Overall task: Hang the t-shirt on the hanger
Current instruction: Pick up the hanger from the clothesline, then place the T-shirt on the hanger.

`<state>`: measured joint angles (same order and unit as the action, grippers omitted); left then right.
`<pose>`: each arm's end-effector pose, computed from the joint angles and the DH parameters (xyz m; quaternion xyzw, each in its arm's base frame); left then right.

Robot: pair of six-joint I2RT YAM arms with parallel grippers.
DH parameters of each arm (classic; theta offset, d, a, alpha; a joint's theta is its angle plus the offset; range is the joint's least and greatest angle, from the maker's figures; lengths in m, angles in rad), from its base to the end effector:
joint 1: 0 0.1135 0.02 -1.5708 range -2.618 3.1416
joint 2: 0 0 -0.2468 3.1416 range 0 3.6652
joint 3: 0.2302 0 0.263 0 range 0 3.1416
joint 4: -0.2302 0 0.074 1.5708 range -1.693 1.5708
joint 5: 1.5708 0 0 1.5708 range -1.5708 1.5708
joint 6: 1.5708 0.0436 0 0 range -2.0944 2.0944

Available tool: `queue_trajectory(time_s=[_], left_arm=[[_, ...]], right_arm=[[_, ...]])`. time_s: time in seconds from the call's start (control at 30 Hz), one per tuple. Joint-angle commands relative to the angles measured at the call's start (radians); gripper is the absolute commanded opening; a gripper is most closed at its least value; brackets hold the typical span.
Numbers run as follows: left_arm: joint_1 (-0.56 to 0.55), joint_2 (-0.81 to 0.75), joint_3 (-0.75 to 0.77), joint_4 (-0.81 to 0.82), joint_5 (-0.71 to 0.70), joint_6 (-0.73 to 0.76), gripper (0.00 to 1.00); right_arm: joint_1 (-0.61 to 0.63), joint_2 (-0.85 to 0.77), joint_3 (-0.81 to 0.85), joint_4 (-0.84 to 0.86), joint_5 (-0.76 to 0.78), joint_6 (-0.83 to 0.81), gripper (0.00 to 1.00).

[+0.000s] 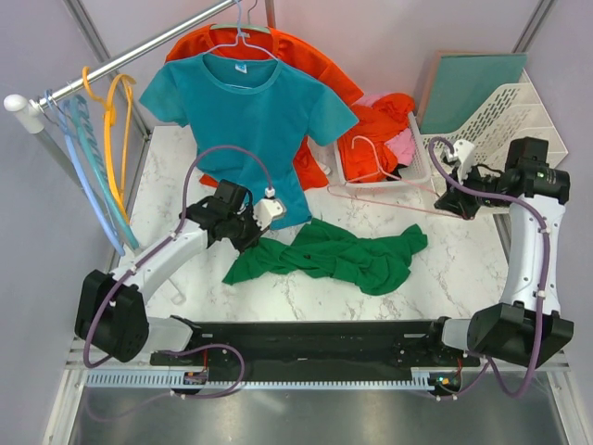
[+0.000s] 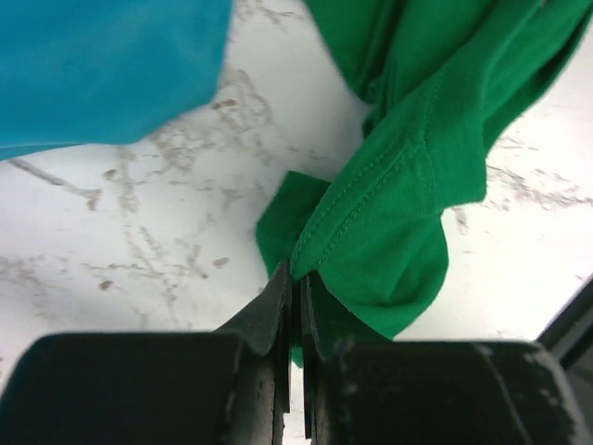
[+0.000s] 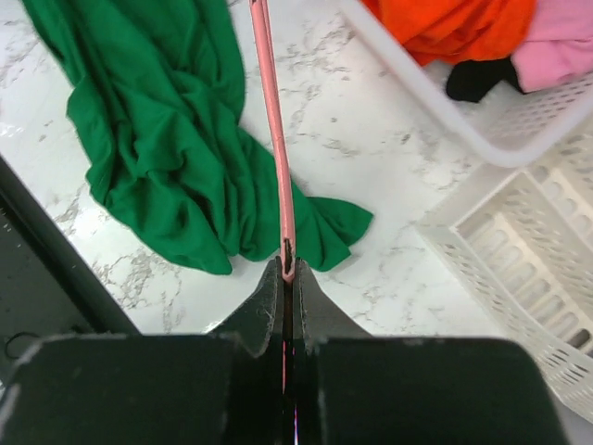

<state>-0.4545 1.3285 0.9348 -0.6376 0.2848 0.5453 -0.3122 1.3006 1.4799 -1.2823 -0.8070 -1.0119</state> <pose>0.2460 -0.1338 0.2109 0.4905 0.8192 -0.1247 0.2697 0.2403 -0.0445 0.3631 -0.3921 0.8093 0.1702 0.4029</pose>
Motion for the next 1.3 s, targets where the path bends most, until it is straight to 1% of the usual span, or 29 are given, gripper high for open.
queue_trajectory(time_s=[0.0, 0.07, 0.17, 0.2, 0.27, 0.3, 0.4, 0.57, 0.67, 0.7, 0.73, 0.77, 0.8, 0.83, 0.87, 0.93, 0.97, 1.0, 1.17, 1.27], left_arm=[[0.023, 0.037, 0.048, 0.093, -0.108, -0.042, 0.02], [0.051, 0.052, 0.062, 0.092, -0.137, -0.044, 0.02], [0.071, 0.086, 0.076, 0.092, -0.162, -0.057, 0.02], [0.073, 0.103, 0.082, 0.089, -0.173, -0.068, 0.02], [0.082, 0.120, 0.096, 0.078, -0.176, -0.074, 0.02], [0.082, 0.124, 0.099, 0.076, -0.176, -0.085, 0.02], [0.089, 0.147, 0.111, 0.072, -0.170, -0.099, 0.02], [0.096, 0.167, 0.128, 0.059, -0.141, -0.111, 0.02], [0.096, 0.169, 0.136, 0.053, -0.115, -0.113, 0.02], [0.096, 0.169, 0.139, 0.050, -0.110, -0.114, 0.02], [0.096, 0.167, 0.139, 0.047, -0.105, -0.117, 0.02], [0.096, 0.170, 0.145, 0.042, -0.099, -0.119, 0.02], [0.096, 0.170, 0.147, 0.036, -0.099, -0.120, 0.03], [0.096, 0.172, 0.148, 0.035, -0.096, -0.123, 0.03], [0.097, 0.172, 0.148, 0.030, -0.092, -0.125, 0.03], [0.096, 0.164, 0.147, 0.024, -0.085, -0.127, 0.03], [0.094, 0.163, 0.147, 0.021, -0.084, -0.128, 0.03], [0.096, 0.158, 0.145, 0.018, -0.082, -0.128, 0.03], [0.096, 0.152, 0.147, 0.006, -0.069, -0.131, 0.03], [0.096, 0.155, 0.157, -0.007, -0.065, -0.133, 0.04]], right_arm=[[0.002, -0.027, -0.053, -0.180, -0.127, -0.152, 0.00], [0.007, -0.026, -0.056, -0.180, -0.156, -0.139, 0.00], [0.050, -0.037, -0.046, -0.180, -0.210, -0.094, 0.00], [0.095, -0.055, -0.052, -0.180, -0.224, -0.087, 0.00], [0.149, -0.078, -0.073, -0.180, -0.225, -0.061, 0.00], [0.201, -0.087, -0.098, -0.178, -0.224, -0.053, 0.00], [0.261, -0.130, -0.148, -0.178, -0.218, -0.027, 0.00], [0.280, -0.184, -0.236, -0.178, -0.178, -0.031, 0.00], [0.279, -0.196, -0.271, -0.167, -0.184, -0.033, 0.00], [0.278, -0.196, -0.292, -0.119, -0.187, -0.012, 0.00], [0.278, -0.202, -0.308, -0.076, -0.187, 0.069, 0.00], [0.280, -0.208, -0.326, -0.028, -0.187, 0.113, 0.00], [0.283, -0.221, -0.366, 0.074, -0.181, 0.157, 0.00], [0.288, -0.247, -0.386, 0.133, -0.172, 0.261, 0.00], [0.300, -0.262, -0.424, 0.241, -0.153, 0.307, 0.00], [0.308, -0.302, -0.457, 0.337, -0.133, 0.421, 0.00], [0.308, -0.310, -0.480, 0.398, -0.123, 0.446, 0.00], [0.333, -0.323, -0.487, 0.420, -0.107, 0.467, 0.00], [0.355, -0.321, -0.524, 0.507, -0.080, 0.523, 0.00], [0.372, -0.293, -0.527, 0.495, -0.103, 0.509, 0.00]])
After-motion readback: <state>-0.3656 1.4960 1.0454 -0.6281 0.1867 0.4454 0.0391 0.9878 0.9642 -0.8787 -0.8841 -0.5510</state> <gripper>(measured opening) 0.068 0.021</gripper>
